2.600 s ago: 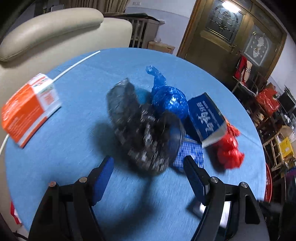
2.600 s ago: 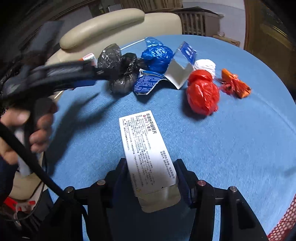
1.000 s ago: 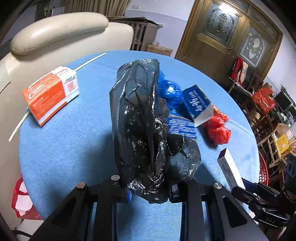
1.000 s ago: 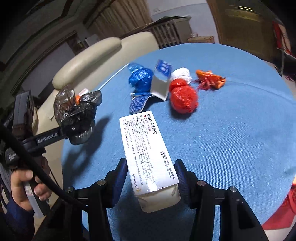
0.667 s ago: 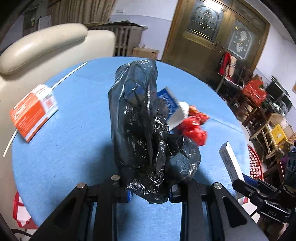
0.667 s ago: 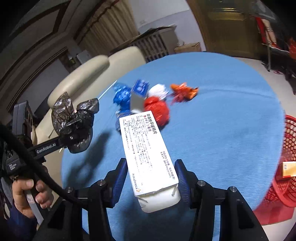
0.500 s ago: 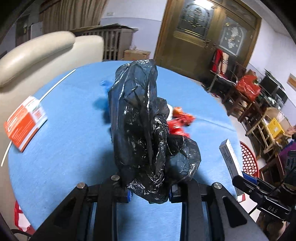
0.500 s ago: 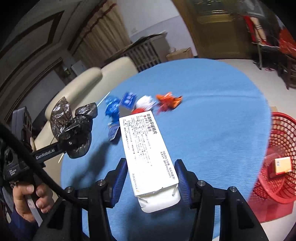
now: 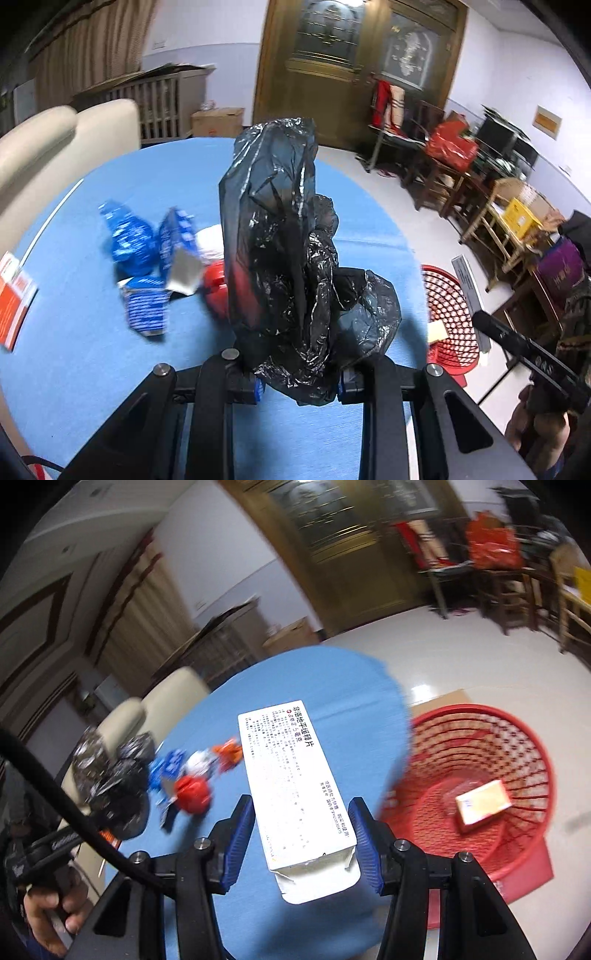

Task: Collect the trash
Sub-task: 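Carry the leaflet and black bag to the red wastebasket and release both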

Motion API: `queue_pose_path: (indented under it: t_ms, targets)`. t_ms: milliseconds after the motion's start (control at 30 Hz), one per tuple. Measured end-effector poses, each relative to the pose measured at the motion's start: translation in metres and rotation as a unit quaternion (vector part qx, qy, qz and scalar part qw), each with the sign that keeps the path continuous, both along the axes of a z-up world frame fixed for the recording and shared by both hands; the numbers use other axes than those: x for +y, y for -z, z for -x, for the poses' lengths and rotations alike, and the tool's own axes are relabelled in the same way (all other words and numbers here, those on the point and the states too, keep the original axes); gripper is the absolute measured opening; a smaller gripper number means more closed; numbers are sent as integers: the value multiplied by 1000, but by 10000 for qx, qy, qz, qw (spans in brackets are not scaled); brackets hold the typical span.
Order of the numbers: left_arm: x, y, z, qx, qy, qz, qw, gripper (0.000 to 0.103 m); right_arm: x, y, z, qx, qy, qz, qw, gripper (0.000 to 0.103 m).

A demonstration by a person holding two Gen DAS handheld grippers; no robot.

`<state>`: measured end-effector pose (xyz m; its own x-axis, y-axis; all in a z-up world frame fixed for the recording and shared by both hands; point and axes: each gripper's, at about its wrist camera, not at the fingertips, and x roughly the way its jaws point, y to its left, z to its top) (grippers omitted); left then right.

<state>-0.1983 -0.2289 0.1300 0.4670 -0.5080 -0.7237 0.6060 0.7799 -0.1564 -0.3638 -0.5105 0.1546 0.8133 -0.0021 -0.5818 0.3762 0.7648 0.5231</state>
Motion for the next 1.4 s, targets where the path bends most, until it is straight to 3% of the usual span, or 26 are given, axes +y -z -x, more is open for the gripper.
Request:
queue_pose_path:
  t_ms: [267,633,767,800,833,1400]
  targets:
    - [-41,-2,16,-44,450,-60,9990,28,-67,26,28,386,852,-130,9955,55]
    - [-91,1,34,-64,957,-201,9952,28,-105,58,35,835,1185,-257,9891,56]
    - [-112,5,39,-41,1103,-243,9936,28,-117,71,32,1010,1236,-386,9864,63]
    - [-116,6,41,-34,1145,-257,9931,28,-120,75,32,1015,1246,-443,9860,74]
    - [-119,6,41,-28,1186,-267,9926,28,-122,78,32,1021,1276,-495,9853,79]
    - [-186,22,77,132,2078,-526,9767,29,-143,43,88,360,2023,-608,9768,79]
